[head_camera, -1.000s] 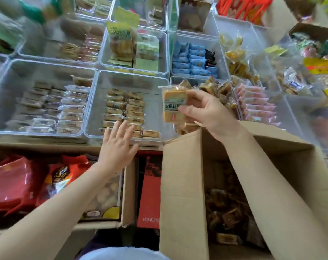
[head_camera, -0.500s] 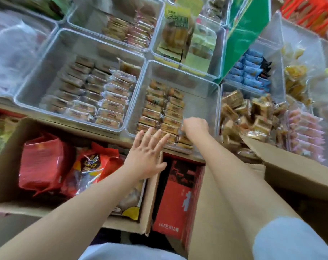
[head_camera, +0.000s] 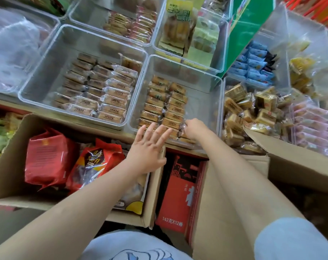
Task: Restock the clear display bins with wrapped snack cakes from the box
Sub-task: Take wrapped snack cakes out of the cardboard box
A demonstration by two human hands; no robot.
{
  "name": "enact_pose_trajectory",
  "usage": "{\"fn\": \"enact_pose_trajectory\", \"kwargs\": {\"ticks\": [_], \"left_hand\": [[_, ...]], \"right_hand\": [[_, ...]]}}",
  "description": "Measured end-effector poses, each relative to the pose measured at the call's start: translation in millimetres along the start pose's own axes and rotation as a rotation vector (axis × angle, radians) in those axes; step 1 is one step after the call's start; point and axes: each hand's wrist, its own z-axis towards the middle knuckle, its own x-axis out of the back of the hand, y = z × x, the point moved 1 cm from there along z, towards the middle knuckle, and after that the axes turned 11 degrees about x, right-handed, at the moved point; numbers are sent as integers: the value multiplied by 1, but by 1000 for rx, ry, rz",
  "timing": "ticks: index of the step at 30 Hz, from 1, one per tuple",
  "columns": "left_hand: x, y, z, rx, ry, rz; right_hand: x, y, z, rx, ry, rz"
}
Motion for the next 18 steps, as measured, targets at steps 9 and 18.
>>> {"fn": "enact_pose_trajectory", "kwargs": {"ticks": [9, 18], "left_hand": [[23, 44, -13, 42, -53, -25], [36, 209, -119, -233, -329, -1006]], "right_hand": [[93, 35, -217, 352, 660, 374], [-40, 144, -279, -128, 426, 548]]}}
